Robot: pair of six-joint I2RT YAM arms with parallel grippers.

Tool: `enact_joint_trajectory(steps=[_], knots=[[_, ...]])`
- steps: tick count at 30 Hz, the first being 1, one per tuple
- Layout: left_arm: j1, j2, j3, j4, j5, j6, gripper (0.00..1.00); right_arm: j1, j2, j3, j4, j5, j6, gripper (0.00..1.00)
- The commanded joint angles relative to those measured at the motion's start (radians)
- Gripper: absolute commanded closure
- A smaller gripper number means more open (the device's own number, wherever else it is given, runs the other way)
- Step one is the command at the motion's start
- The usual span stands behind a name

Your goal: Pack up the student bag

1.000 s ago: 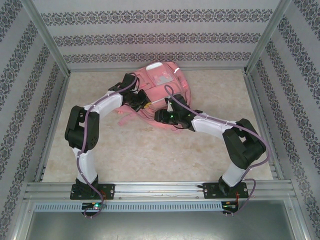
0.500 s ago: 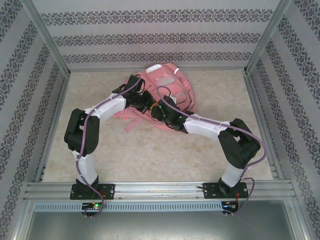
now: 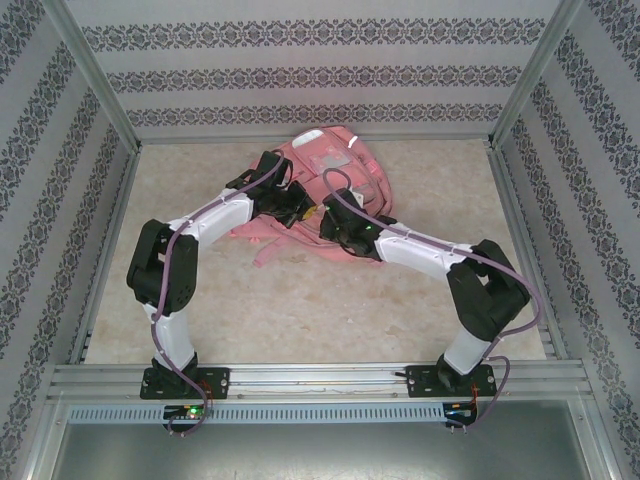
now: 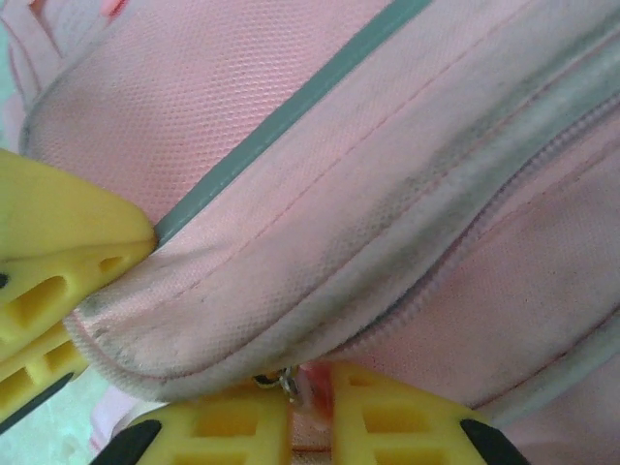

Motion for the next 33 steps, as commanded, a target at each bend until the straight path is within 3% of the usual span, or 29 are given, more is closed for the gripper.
enact_joint_trajectory(steps=[1, 5, 10, 17, 22, 27, 33], knots=[[0.015, -0.078, 0.020, -0.071, -0.005, 0.051, 1.00, -0.037, -0.069, -0.027, -0.063, -0.001, -0.108, 0.89], [0.023, -0.080, 0.018, -0.073, -0.001, 0.059, 1.00, -0.060, -0.088, -0.047, -0.042, -0.064, -0.228, 0.92], [0.028, -0.083, 0.030, -0.101, -0.014, 0.101, 1.00, -0.108, -0.102, -0.064, -0.012, -0.263, -0.404, 0.92], [0.054, -0.090, 0.003, -0.128, -0.027, 0.153, 1.00, -0.197, -0.141, -0.065, -0.136, -0.412, -0.630, 1.00], [0.076, -0.109, -0.042, -0.143, 0.009, 0.211, 1.00, -0.257, -0.106, -0.057, -0.199, -0.383, -0.723, 1.00], [0.140, -0.122, -0.102, -0.192, 0.126, 0.315, 1.00, -0.284, -0.059, -0.035, -0.223, -0.333, -0.786, 1.00], [0.259, -0.146, -0.119, -0.367, 0.208, 0.573, 1.00, -0.325, -0.015, -0.017, -0.223, -0.294, -0.810, 1.00]])
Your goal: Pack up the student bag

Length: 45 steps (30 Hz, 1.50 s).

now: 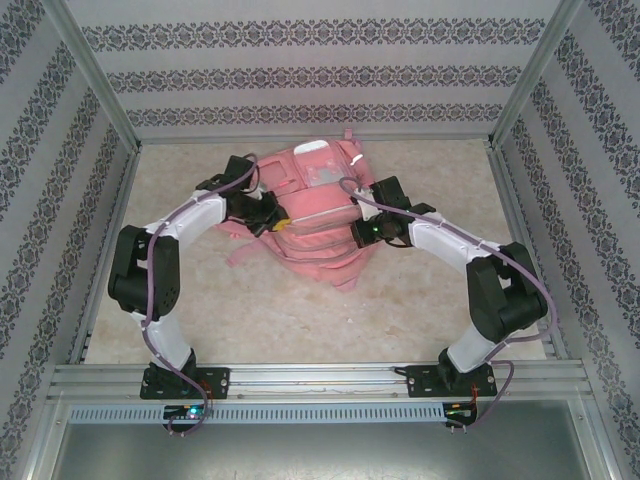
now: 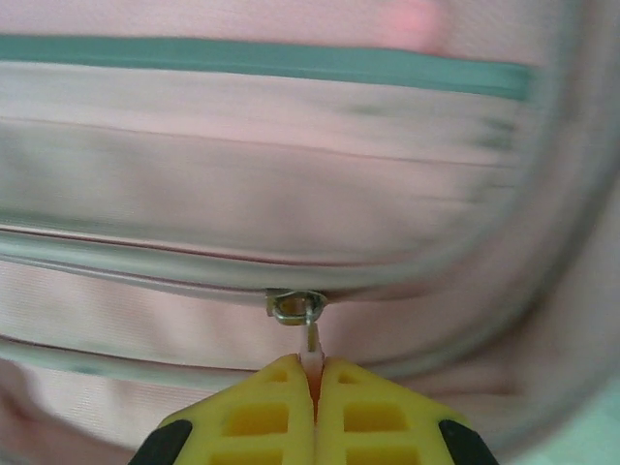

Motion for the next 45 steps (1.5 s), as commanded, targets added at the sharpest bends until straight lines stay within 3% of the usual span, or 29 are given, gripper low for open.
enact_joint_trajectory(steps=[1, 5, 8, 11, 14, 17, 20, 25, 28, 35, 37, 39, 42, 45], knots=[[0.088, -0.055, 0.011, -0.212, 0.020, 0.251, 1.00, -0.051, 0.032, 0.030, -0.049, 0.092, -0.028, 1.00], [0.162, 0.019, 0.109, -0.331, 0.032, 0.437, 1.00, -0.046, 0.046, 0.034, -0.041, 0.007, -0.010, 1.00], [0.187, 0.155, 0.290, -0.444, -0.033, 0.546, 0.99, 0.008, 0.042, 0.021, -0.019, -0.040, 0.000, 1.00], [0.208, 0.276, 0.449, -0.457, -0.049, 0.535, 0.93, 0.086, 0.056, 0.022, -0.014, -0.031, 0.005, 1.00], [0.229, 0.355, 0.585, -0.481, -0.108, 0.492, 0.75, 0.145, 0.084, 0.040, 0.002, -0.043, 0.026, 1.00], [0.234, 0.359, 0.654, -0.527, -0.167, 0.455, 0.67, 0.188, 0.113, 0.066, 0.006, -0.055, 0.043, 1.00], [0.226, 0.260, 0.532, -0.508, -0.182, 0.396, 0.64, 0.214, 0.128, 0.081, 0.015, -0.064, 0.052, 1.00], [0.166, -0.007, 0.104, -0.300, -0.183, 0.181, 0.58, 0.225, 0.139, 0.094, 0.006, -0.085, 0.053, 1.00], [0.113, -0.104, -0.070, -0.113, -0.163, -0.010, 0.55, 0.225, 0.146, 0.093, -0.004, -0.088, 0.052, 0.88], [0.001, -0.067, -0.022, -0.032, -0.265, -0.151, 0.53, 0.225, 0.192, 0.105, 0.000, -0.081, 0.053, 0.69], [-0.014, -0.061, -0.031, 0.003, -0.287, -0.192, 0.52, 0.228, 0.208, 0.112, 0.010, -0.081, 0.056, 0.68], [-0.026, -0.055, -0.045, 0.042, -0.313, -0.241, 0.52, 0.228, 0.222, 0.115, 0.025, -0.079, 0.063, 0.73], [-0.048, -0.032, -0.059, 0.088, -0.352, -0.296, 0.52, 0.230, 0.230, 0.124, 0.039, -0.087, 0.072, 0.91], [-0.064, 0.004, -0.044, 0.096, -0.386, -0.322, 0.52, 0.238, 0.210, 0.108, 0.061, -0.103, 0.082, 0.99]])
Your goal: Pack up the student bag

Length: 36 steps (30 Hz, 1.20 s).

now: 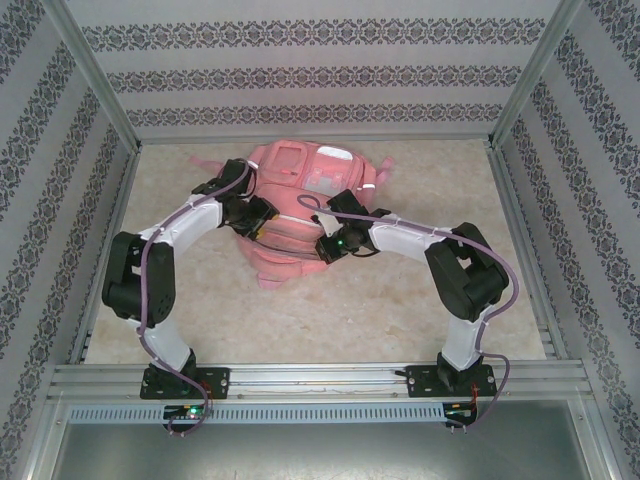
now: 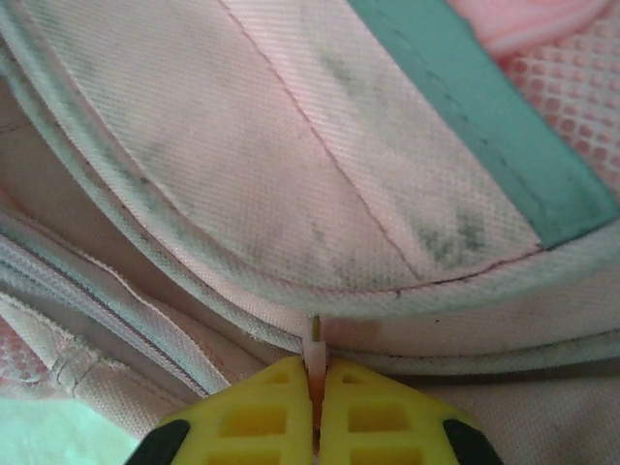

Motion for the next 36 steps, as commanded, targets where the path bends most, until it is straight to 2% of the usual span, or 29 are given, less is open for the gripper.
enact_joint_trajectory(steps=[1, 7, 11, 13, 15, 17, 19, 20, 26, 36], knots=[[-0.027, 0.051, 0.011, 0.083, -0.069, -0.092, 0.52, 0.022, -0.006, -0.003, 0.031, -0.037, 0.017, 1.00], [-0.060, 0.070, 0.027, 0.046, -0.147, -0.125, 0.50, 0.034, -0.048, -0.044, 0.059, -0.043, 0.037, 1.00], [-0.084, 0.025, -0.018, 0.053, -0.181, -0.173, 0.39, 0.034, -0.064, -0.043, 0.055, -0.031, 0.031, 1.00], [-0.098, -0.007, -0.036, 0.054, -0.223, -0.180, 0.40, 0.034, -0.070, -0.035, 0.052, -0.037, 0.024, 1.00], [-0.097, -0.009, -0.039, 0.066, -0.244, -0.170, 0.50, 0.036, -0.073, -0.024, 0.044, -0.048, 0.018, 1.00], [-0.087, 0.018, -0.016, 0.067, -0.246, -0.149, 0.77, 0.044, -0.079, -0.017, 0.038, -0.044, 0.004, 1.00], [-0.079, 0.046, 0.019, 0.050, -0.246, -0.121, 0.96, 0.046, -0.079, -0.010, 0.018, -0.021, -0.024, 1.00], [-0.074, 0.052, 0.036, 0.037, -0.244, -0.106, 1.00, 0.045, -0.076, -0.006, -0.002, -0.004, -0.050, 1.00], [-0.044, -0.019, 0.059, -0.052, -0.242, 0.024, 1.00, -0.020, -0.063, 0.001, -0.091, 0.148, -0.221, 1.00], [0.048, -0.091, -0.087, -0.099, -0.184, 0.174, 1.00, -0.155, -0.085, 0.041, -0.086, 0.159, -0.275, 1.00]])
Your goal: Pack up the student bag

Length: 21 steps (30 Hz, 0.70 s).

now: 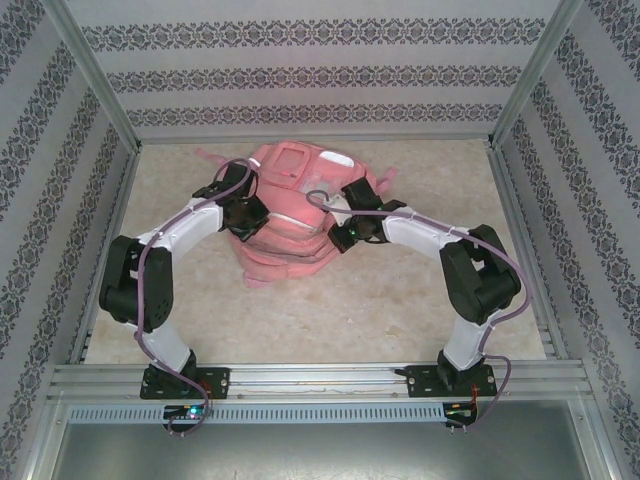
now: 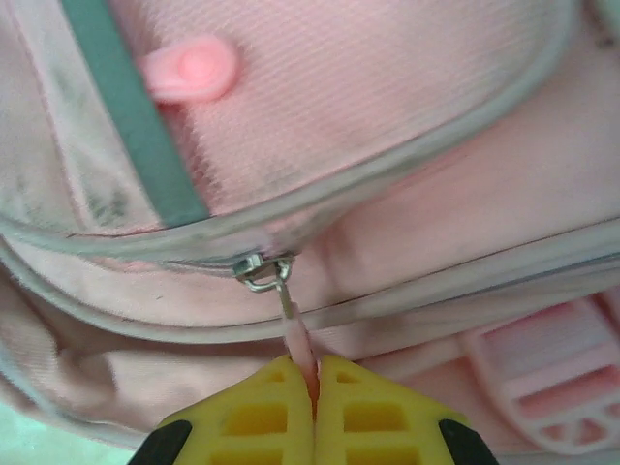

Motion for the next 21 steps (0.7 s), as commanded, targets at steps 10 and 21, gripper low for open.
enact_joint_trajectory(steps=[10, 21], knots=[[0.053, -0.092, -0.045, 0.037, 0.163, 0.106, 0.90, -0.082, -0.094, -0.048, -0.009, 0.015, 0.048, 0.71], [0.046, -0.437, 0.015, 0.025, -0.060, 0.526, 0.02, -0.180, -0.647, -0.246, 0.119, 0.274, 0.156, 0.02]])
